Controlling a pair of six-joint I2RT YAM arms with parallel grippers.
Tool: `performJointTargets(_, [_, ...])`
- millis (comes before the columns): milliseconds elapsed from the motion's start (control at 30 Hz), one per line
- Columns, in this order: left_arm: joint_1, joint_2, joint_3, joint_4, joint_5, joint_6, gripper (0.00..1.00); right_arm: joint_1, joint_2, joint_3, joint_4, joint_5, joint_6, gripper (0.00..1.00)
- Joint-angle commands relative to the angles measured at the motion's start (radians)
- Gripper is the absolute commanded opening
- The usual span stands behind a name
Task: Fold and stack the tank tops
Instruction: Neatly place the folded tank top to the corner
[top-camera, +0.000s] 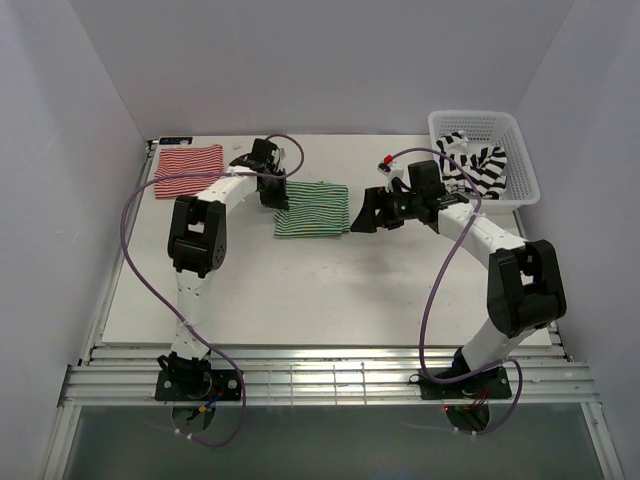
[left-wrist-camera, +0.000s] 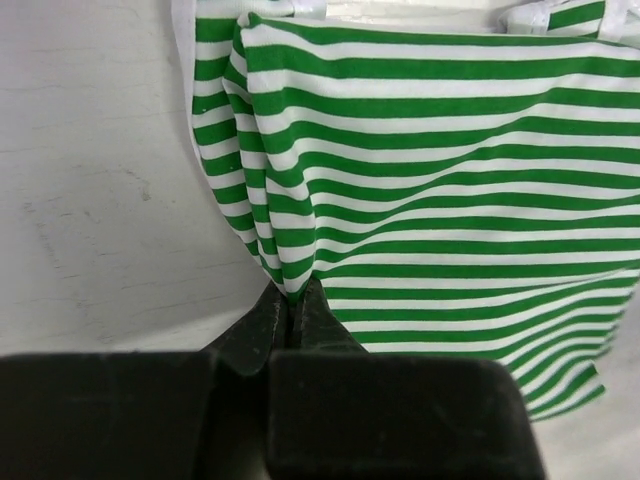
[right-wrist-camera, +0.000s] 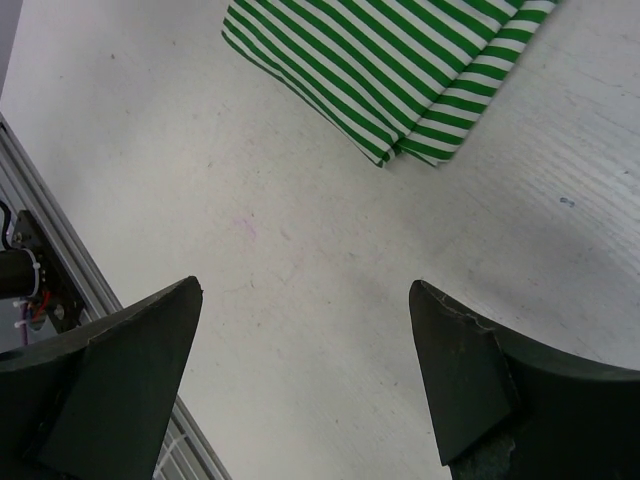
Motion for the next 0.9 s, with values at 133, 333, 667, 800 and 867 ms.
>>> performJointTargets(133, [0.000, -0.067, -0.016, -0.029, -0.399, 0.205, 0.00, -0.021, -0.064, -0.015, 0.001, 0.039, -0.047, 0.90])
performJointTargets(333, [0.026, -0.109, 0.041, -0.004, -0.511, 0.326, 0.00, -0.021, -0.076, -0.021, 0.001, 0.064, -0.059, 0.90])
performJointTargets(667, [0.069, -0.129, 0.125, 0.063, -0.614, 0.468, 0.00, -0.024, -0.075, -0.011, 0.001, 0.100, -0.074, 0.90])
performJointTargets(800, [0.078, -0.139, 0.136, 0.097, -0.659, 0.514, 0.00, -0.025, -0.073, -0.011, 0.001, 0.111, -0.079, 0.90])
performJointTargets(867, [0.082, -0.138, 0.150, 0.097, -0.683, 0.522, 0.00, -0.026, -0.075, -0.010, 0.001, 0.113, -0.081, 0.90])
